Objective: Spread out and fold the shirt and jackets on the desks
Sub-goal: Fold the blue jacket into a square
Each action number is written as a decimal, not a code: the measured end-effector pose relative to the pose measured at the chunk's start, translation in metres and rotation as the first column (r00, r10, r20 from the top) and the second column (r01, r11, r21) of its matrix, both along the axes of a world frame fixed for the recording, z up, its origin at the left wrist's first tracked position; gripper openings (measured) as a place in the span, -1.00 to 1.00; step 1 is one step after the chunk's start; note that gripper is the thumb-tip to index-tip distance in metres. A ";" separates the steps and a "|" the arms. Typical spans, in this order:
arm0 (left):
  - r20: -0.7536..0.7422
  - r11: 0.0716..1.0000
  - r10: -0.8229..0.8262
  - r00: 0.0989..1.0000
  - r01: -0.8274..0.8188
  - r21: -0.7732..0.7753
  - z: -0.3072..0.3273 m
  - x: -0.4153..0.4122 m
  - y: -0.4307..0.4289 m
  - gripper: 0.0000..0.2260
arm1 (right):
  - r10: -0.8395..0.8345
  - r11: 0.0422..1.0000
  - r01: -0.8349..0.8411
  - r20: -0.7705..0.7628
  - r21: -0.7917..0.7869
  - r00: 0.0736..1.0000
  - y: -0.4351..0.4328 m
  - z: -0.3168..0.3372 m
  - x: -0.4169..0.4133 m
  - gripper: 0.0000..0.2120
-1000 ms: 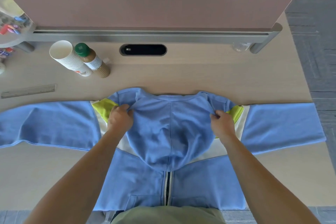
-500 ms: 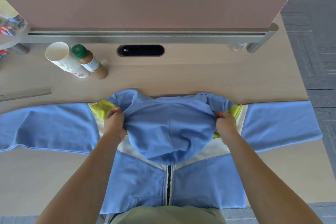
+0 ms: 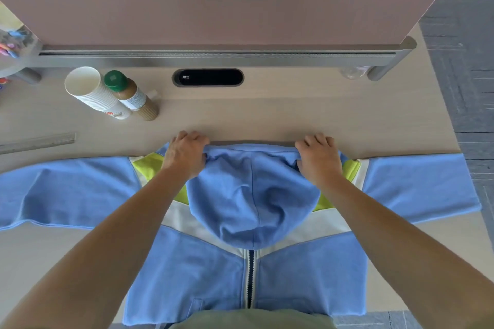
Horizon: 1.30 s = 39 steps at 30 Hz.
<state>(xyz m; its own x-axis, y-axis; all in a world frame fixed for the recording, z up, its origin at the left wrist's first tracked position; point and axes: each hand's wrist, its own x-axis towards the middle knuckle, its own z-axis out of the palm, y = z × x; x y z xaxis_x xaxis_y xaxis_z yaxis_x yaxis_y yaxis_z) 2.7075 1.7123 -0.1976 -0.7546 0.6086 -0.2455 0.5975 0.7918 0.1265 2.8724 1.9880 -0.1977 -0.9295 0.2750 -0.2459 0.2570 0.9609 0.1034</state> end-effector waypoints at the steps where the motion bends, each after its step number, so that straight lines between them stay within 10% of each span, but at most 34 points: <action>1: -0.087 0.996 0.013 0.996 -0.006 0.088 -0.001 0.005 -0.006 -0.80 | 0.010 1.000 -0.007 -0.125 0.019 0.992 0.001 -0.003 0.010 -0.76; 3: -0.196 0.988 0.066 0.978 -0.037 0.147 -0.006 0.019 -0.020 -0.80 | -0.031 1.000 0.030 -0.234 -0.006 0.972 -0.001 -0.008 0.031 -0.81; 8: 0.118 0.968 0.249 0.961 -0.251 0.004 -0.031 0.055 -0.053 -0.37 | -0.247 0.951 0.255 0.069 -0.176 0.967 -0.021 -0.028 0.077 -0.45; 16: 0.343 0.863 0.488 0.803 -0.503 -0.048 -0.027 0.072 -0.045 -0.27 | -0.548 0.748 0.590 0.220 -0.304 0.807 -0.043 -0.021 0.065 -0.25; 26: 0.579 0.701 0.472 0.665 -0.681 0.211 -0.011 0.087 -0.035 -0.36 | -0.581 0.774 0.530 -0.056 -0.346 0.812 -0.062 -0.021 0.081 -0.27; 32: 0.785 0.466 0.504 0.359 -0.879 0.103 -0.012 0.072 -0.046 -0.27 | -0.719 0.506 0.669 0.163 -0.545 0.676 -0.062 -0.016 0.079 -0.65; 36: 0.774 0.630 0.494 0.397 -0.777 -0.003 0.001 0.067 -0.043 -0.66 | -0.804 0.238 0.634 0.217 -0.735 0.554 -0.049 0.000 0.069 -0.82; 39: 0.911 0.507 0.332 0.243 -0.861 0.045 0.007 0.055 -0.056 -0.51 | -0.868 -0.019 0.559 0.292 -0.829 0.403 -0.031 0.014 0.069 -0.88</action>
<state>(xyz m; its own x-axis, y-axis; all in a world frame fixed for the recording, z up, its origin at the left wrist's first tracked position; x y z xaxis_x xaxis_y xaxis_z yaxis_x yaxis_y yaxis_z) 2.7623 1.6560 -0.1908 -0.5974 0.2538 -0.7607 -0.5927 0.4993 0.6320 2.9418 1.9569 -0.1833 -0.3991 0.6789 -0.6163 0.7156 -0.1897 -0.6723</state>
